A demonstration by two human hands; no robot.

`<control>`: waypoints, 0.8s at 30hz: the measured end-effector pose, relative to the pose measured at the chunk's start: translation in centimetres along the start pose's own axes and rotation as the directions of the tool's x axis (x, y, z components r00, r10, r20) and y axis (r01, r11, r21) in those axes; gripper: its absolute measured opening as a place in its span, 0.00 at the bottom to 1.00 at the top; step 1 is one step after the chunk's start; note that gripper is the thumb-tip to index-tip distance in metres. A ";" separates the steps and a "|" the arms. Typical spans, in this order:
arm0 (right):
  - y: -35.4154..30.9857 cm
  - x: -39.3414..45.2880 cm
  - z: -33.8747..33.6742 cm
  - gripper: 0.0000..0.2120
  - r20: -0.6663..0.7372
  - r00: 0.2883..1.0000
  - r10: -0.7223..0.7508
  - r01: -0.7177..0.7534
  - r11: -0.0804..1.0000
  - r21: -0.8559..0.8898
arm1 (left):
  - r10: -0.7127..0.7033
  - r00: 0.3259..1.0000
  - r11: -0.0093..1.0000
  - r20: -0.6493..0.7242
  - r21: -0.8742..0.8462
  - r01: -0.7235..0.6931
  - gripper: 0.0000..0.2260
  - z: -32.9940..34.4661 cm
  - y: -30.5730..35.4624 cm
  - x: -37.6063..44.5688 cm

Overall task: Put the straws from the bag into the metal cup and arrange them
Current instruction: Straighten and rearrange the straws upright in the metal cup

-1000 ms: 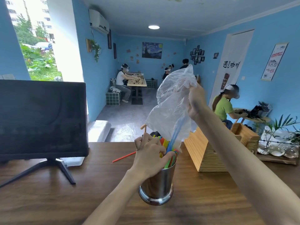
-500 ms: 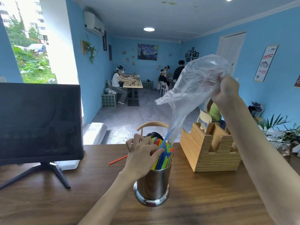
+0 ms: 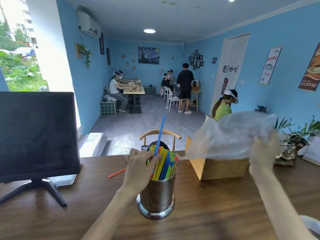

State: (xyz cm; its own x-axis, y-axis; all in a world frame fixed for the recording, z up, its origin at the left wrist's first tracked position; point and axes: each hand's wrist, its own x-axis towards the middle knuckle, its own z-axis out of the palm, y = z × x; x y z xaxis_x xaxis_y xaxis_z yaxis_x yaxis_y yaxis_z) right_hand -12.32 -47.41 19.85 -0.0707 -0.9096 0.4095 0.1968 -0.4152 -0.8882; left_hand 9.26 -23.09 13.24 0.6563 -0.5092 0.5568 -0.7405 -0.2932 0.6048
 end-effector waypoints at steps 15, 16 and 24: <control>15.2 -11.6 -5.8 0.33 0.563 0.731 0.386 0.194 0.673 -0.714 | -0.003 0.999 1.000 -0.048 0.000 0.003 0.12 1.0 -1.1 -0.1; 15.4 -11.2 -6.0 0.34 0.574 0.710 0.408 0.181 0.682 -0.708 | -0.008 0.999 1.000 -0.042 -0.001 0.008 0.11 1.0 -1.3 -0.1; 11.8 -7.9 -6.2 0.48 0.695 0.637 0.332 0.032 0.890 -0.455 | -0.010 1.000 1.000 -0.026 0.006 0.010 0.09 1.0 -2.1 0.0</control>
State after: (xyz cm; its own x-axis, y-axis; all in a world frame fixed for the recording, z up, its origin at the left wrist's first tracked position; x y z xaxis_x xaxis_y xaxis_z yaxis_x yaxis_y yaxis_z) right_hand -15.53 -45.29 4.82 0.7004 -0.7051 0.1105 -0.2716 -0.4065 -0.8723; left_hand 10.63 -23.24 11.44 0.6671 -0.4850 0.5654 -0.7347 -0.3027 0.6071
